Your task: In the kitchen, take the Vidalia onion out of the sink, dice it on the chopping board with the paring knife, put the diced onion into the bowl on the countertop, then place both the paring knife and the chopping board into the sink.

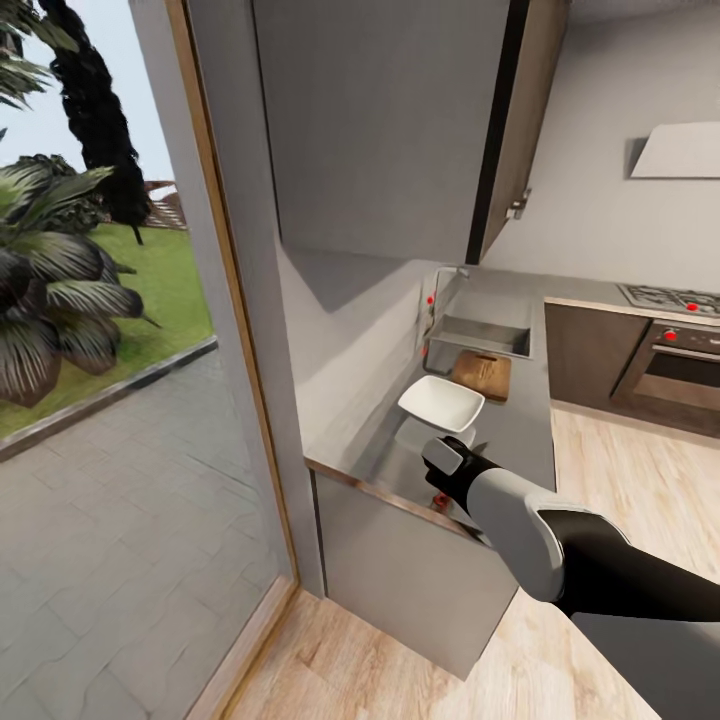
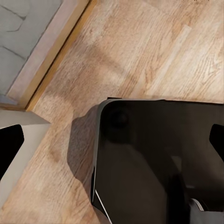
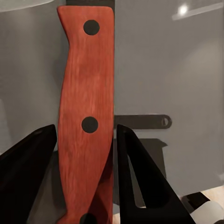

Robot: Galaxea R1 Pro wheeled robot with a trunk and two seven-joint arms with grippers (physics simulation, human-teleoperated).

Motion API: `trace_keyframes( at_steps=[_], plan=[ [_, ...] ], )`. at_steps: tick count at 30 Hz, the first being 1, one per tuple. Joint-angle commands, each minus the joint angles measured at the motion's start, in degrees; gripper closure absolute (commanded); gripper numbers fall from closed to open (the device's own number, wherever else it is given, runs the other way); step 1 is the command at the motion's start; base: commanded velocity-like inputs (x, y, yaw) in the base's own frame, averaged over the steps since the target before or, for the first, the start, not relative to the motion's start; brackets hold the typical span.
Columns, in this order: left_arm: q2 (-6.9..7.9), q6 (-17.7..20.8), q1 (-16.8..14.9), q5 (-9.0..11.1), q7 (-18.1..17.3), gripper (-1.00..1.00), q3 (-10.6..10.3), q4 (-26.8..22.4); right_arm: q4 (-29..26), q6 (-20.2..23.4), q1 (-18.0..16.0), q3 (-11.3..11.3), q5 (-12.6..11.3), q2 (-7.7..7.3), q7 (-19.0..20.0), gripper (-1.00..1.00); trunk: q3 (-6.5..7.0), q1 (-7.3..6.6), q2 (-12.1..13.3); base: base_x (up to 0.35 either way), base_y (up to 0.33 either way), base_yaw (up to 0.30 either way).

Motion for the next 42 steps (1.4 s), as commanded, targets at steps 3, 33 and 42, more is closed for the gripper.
trace_keyframes(
  at_steps=[3,33,42],
  plan=[
    [-0.06,-0.1,0.0,0.0,-0.3,-1.00,0.2,-0.1,-0.1,0.6,0.0,-0.4,0.6,0.02,-0.2,1.00,-0.09,0.04,-0.1,0.000,0.000,0.000],
    [-0.06,-0.1,0.0,0.0,-0.2,-1.00,0.2,0.3,-0.2,0.4,0.0,-0.4,0.6,0.02,-0.3,1.00,-0.06,0.04,-0.1,-0.046,-0.084,0.000],
    [-0.06,-0.1,0.0,0.0,-0.3,-1.00,0.2,0.3,-0.3,0.2,0.0,-0.1,0.9,0.02,0.0,1.00,0.58,0.04,-0.1,-0.068,-0.161,0.000]
  ],
)
